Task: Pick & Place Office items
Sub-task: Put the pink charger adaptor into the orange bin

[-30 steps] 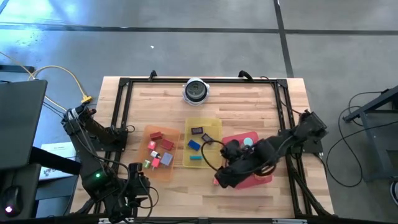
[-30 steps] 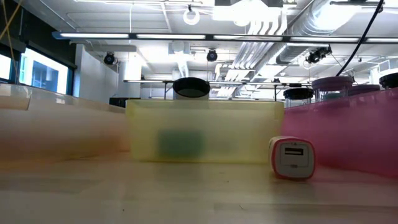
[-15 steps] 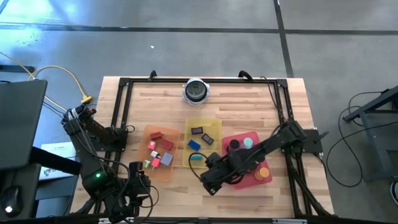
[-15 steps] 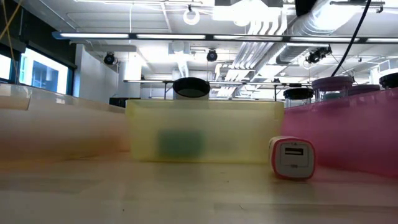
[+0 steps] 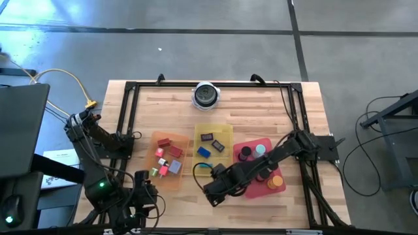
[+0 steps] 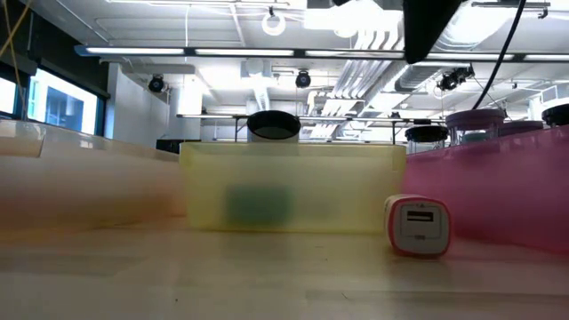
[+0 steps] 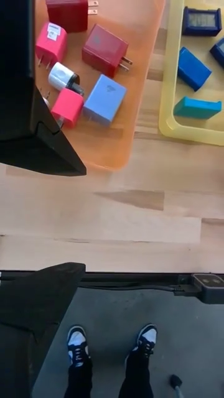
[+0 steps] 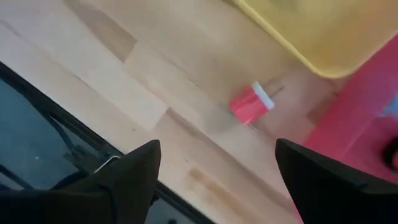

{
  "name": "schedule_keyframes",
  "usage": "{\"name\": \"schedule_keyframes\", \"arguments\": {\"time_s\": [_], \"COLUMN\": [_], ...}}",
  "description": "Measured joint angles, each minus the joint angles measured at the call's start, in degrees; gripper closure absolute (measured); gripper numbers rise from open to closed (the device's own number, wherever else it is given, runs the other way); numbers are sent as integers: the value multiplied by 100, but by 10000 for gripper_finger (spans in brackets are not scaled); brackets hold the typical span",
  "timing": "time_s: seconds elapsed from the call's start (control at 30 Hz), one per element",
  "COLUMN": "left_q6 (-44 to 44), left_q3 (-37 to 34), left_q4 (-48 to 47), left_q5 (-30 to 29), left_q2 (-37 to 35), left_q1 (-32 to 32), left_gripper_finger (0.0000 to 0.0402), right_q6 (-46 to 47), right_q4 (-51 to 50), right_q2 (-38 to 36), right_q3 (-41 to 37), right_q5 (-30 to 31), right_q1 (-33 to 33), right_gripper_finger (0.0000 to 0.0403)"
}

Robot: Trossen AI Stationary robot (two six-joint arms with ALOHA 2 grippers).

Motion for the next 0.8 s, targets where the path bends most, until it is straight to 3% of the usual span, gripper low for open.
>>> {"name": "schedule_keyframes", "arguments": {"time_s": [0.2, 0.47, 0.8], "left_q6": [-2, -2, 0], "left_q3": [2, 2, 2], "left_q4": [16, 10, -34], "left_q5": [-11, -50, -58], "left_q2": [0, 0, 4], "left_q1": [-80, -165, -163], "left_gripper_finger": [169, 169, 169], "right_q6": [82, 32, 335], "right_q4": [24, 739, 781], "right_q2": [0, 45, 399], "right_q3": [0, 2, -28], "right_q5": [-413, -147, -142], "right_q1": [-67, -14, 55], "right_gripper_finger": [96, 96, 96]}}
